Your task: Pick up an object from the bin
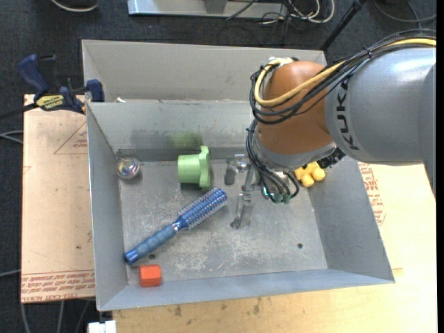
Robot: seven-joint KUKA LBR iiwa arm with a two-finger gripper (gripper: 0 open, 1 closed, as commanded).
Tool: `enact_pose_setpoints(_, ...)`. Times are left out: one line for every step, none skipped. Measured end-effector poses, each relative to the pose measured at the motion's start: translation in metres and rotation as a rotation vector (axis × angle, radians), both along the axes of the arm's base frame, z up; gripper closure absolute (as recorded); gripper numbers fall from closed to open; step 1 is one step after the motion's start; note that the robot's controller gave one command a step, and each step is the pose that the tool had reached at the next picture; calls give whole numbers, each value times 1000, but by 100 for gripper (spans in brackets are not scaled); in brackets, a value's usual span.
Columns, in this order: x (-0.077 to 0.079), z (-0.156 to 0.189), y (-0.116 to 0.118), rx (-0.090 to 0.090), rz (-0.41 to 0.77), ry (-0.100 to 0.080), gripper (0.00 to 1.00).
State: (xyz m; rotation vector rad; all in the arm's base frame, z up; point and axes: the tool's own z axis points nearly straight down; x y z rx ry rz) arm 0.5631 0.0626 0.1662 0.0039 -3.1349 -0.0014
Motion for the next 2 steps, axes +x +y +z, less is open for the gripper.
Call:
enact_pose_setpoints(-4,-98,80,4,541,-5,0)
enact_pose_setpoints(-3,-97,77,2,536,-8,100)
